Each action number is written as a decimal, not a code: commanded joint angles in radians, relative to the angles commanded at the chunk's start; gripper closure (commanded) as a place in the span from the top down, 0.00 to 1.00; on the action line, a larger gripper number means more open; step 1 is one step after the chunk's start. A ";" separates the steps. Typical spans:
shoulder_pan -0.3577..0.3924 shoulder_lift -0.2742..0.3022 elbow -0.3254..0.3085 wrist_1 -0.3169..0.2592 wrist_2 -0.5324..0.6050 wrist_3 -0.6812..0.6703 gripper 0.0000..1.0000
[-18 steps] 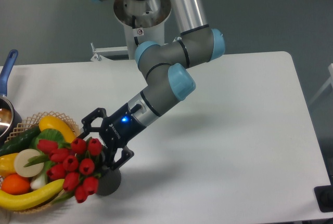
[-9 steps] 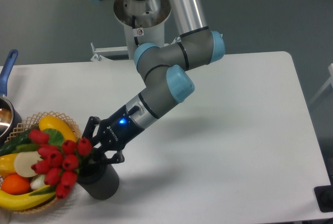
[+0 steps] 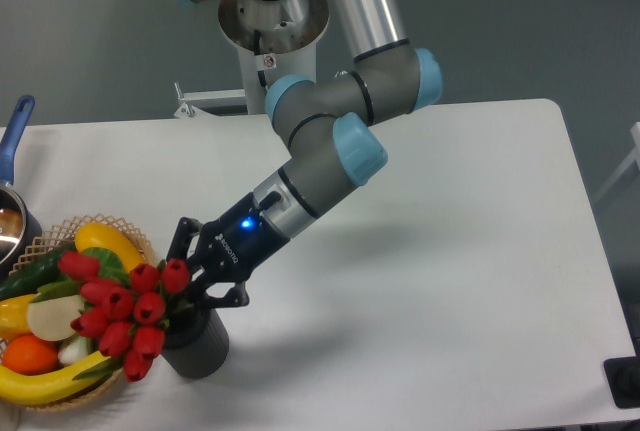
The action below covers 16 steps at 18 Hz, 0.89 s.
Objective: Pick up the flowers from the vase
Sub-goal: 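Lower the gripper around the tulip stems and close on them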
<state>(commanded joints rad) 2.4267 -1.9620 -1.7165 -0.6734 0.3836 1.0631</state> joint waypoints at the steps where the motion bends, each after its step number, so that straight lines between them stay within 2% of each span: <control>1: 0.000 0.000 0.006 0.000 -0.011 -0.017 0.00; 9: 0.028 0.006 0.120 -0.002 -0.066 -0.158 0.00; 16: 0.048 0.006 0.169 -0.002 -0.117 -0.288 0.01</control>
<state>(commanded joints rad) 2.4743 -1.9558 -1.5478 -0.6750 0.2670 0.7749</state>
